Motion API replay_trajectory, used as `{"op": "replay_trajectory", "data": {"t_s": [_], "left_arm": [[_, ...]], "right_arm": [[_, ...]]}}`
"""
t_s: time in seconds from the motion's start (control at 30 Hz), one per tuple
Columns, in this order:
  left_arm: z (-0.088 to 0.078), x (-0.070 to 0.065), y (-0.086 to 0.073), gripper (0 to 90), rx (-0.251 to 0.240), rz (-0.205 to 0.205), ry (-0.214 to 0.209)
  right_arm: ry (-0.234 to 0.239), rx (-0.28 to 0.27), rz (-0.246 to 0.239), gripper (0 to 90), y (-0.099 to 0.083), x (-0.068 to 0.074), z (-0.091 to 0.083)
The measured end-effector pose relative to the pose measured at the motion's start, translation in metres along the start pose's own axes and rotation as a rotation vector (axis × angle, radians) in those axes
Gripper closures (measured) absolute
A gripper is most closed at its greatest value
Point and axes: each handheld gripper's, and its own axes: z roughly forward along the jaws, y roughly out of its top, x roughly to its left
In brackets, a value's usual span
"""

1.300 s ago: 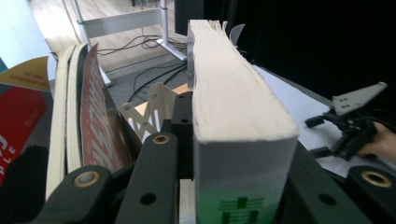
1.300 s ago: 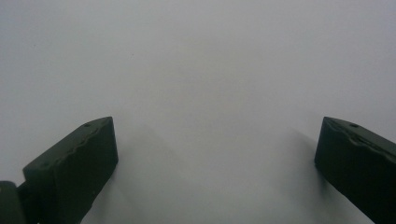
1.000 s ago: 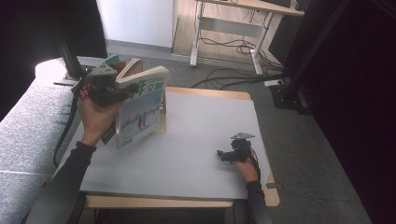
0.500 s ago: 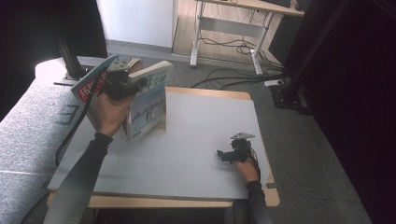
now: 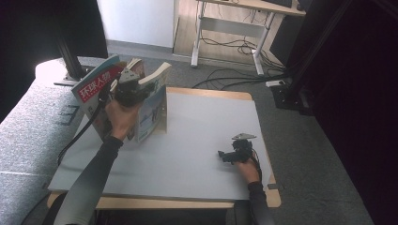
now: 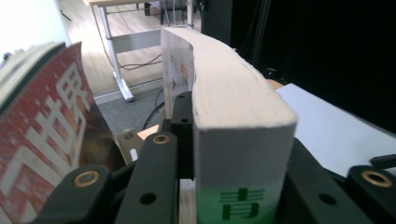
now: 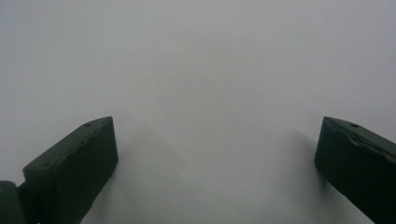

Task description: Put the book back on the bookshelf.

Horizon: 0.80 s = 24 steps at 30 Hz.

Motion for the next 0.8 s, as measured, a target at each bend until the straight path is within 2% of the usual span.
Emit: {"op": "replay_trajectory", "data": {"t_s": [0.07,0.2,0.3,0.5,0.8], "left_arm": [[-0.002,-0.002,-0.002,73.7,0.009,0.011,-0.010],[-0.009,-0.012,-0.007,73.5,0.039,0.076,-0.012],[-0.013,-0.016,-0.012,73.2,0.049,0.099,-0.005],[-0.019,-0.022,-0.020,72.4,0.060,0.115,-0.001],[-0.023,-0.027,-0.024,69.6,0.075,0.146,0.018]], "right_arm": [[0.001,0.000,-0.001,0.0,0.000,0.000,0.000],[0.000,0.001,0.000,0.0,0.000,0.000,0.000],[0.000,0.001,0.000,0.0,0.000,0.000,0.000],[-0.001,0.001,-0.001,0.0,0.000,0.000,0.000],[-0.002,0.000,-0.001,0.0,0.000,0.000,0.000]]}}
